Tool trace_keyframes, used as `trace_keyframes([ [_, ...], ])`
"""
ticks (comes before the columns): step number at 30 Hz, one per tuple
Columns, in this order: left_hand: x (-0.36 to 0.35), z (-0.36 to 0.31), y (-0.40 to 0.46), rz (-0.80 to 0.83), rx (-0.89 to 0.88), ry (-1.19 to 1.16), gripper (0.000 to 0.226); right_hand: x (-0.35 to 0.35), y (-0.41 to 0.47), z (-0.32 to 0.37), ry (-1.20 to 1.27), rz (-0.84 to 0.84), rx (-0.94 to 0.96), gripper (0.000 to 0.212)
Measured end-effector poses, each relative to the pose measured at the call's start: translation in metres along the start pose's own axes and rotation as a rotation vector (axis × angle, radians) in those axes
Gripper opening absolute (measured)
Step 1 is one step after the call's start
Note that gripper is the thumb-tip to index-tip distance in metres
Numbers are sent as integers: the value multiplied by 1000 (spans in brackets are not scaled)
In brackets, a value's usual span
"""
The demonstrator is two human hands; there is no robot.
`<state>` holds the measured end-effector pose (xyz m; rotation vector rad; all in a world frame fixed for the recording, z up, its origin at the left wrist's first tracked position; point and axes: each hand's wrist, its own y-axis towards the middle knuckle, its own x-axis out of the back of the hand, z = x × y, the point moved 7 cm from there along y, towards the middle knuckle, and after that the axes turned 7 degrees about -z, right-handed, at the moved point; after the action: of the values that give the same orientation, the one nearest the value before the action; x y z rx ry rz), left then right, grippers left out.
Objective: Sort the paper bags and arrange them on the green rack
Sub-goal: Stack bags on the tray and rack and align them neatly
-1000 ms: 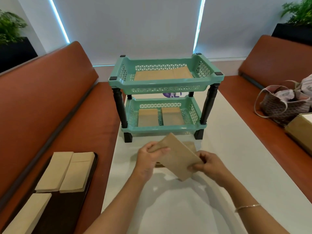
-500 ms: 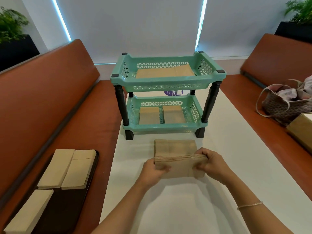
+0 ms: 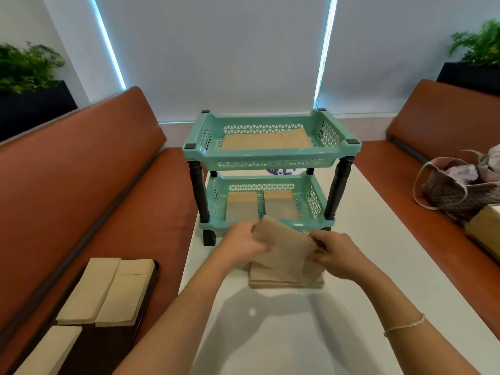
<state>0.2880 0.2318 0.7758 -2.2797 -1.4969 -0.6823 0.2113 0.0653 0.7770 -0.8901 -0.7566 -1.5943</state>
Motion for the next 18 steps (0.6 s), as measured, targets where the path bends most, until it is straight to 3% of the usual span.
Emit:
trace_keyframes([
  [2,8,5,10,-68,106,-208,25,4,8,-9,154,62,-101,20],
  [4,6,15,17,-86,257,-519,28,5,14,-14,463,125,-249,18],
  [6,-5,21,23,-26,336,-598,32,-1,23,-16,726,151,-386,20],
  [10,-31,26,38,57,398,-492,24,-28,50,-13,880,165,-569,19],
  [14,-3,35,73,-132,423,-270,10,-35,93,8,819,105,-587,13],
  [18,33,43,107,-272,440,13,28,-38,138,34,646,104,-542,13],
])
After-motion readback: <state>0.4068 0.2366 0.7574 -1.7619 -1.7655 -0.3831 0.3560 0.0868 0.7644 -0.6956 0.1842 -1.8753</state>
